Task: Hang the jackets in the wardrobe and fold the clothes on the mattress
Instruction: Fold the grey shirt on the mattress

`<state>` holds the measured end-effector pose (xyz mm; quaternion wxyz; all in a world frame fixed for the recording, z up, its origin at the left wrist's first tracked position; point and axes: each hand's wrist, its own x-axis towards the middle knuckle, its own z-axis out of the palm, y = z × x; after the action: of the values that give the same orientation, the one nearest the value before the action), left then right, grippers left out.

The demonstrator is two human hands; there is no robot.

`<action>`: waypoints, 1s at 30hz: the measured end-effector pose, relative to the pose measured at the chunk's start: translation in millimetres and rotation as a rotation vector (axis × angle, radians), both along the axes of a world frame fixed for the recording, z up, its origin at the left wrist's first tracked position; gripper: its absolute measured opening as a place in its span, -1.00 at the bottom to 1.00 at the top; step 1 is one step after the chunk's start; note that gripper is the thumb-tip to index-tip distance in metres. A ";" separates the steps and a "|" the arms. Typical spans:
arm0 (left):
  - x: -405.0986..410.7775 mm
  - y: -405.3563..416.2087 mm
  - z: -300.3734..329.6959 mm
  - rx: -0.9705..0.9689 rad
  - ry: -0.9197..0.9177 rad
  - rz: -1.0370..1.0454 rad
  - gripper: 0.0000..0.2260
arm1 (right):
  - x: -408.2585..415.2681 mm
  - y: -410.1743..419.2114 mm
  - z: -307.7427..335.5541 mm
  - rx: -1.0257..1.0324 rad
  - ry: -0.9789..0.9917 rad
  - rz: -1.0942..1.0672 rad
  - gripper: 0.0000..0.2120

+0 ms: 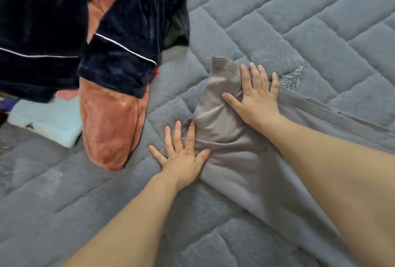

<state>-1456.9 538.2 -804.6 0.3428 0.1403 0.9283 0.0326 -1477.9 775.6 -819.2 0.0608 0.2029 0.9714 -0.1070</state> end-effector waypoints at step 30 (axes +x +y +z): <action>-3.9 -12.6 102.9 0.708 -0.094 0.513 -0.83 | 24.7 -46.6 170.7 -0.969 0.514 -0.462 -0.90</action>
<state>-1460.8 525.6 -701.7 0.2960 0.0123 0.8482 0.4392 -1453.2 729.0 -648.5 -0.1158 0.3257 0.7262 -0.5943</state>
